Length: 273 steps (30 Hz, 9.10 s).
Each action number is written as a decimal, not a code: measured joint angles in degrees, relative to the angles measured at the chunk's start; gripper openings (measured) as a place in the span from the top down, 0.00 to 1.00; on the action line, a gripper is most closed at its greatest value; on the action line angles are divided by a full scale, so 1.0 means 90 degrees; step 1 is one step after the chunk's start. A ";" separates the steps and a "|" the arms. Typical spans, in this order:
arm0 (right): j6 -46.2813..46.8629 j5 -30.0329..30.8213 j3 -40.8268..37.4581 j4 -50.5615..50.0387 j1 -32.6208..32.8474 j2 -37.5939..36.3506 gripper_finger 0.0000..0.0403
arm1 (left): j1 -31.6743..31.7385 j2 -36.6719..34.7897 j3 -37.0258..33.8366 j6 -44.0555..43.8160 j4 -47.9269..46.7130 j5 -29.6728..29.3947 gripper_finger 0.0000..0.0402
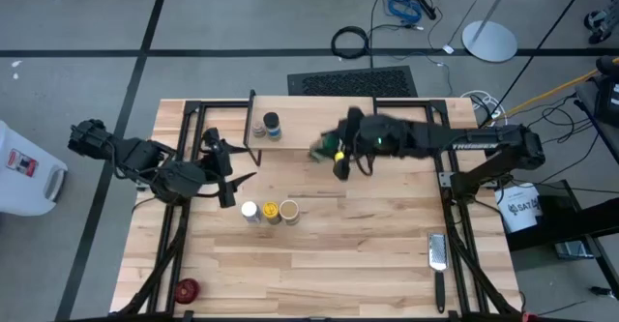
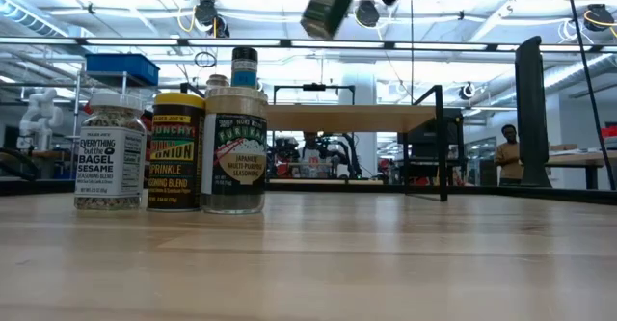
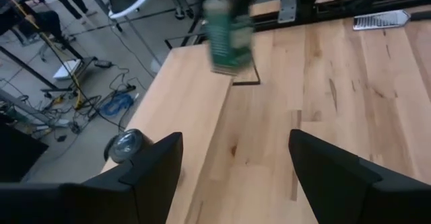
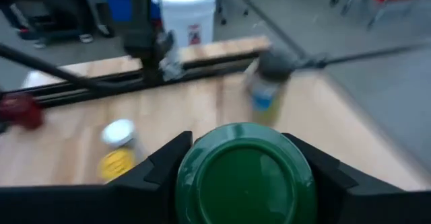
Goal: Shelf spices
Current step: Put the green seasoning bottle on the shelf, then put the white seasoning bottle on the shelf
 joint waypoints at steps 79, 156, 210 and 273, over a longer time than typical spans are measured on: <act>-0.3143 -0.2493 0.1455 0.0817 -0.1869 0.2638 0.41 | 0.0011 -0.0111 0.0000 0.0495 0.0100 -0.0338 0.30; -0.0623 -0.1796 0.1453 -0.3034 0.0144 0.1684 0.70 | 0.0003 0.0112 -0.0002 -0.1369 -0.1156 0.1544 0.30; 0.0161 -0.1235 0.1453 -0.2569 0.3037 0.1783 0.70 | 0.0484 0.2307 -0.1868 -0.0839 -0.0496 0.3578 0.30; -0.0370 0.0520 0.1443 0.0646 0.1420 0.2507 0.14 | 0.1223 0.1875 0.1110 -0.0002 -0.1066 0.3109 0.47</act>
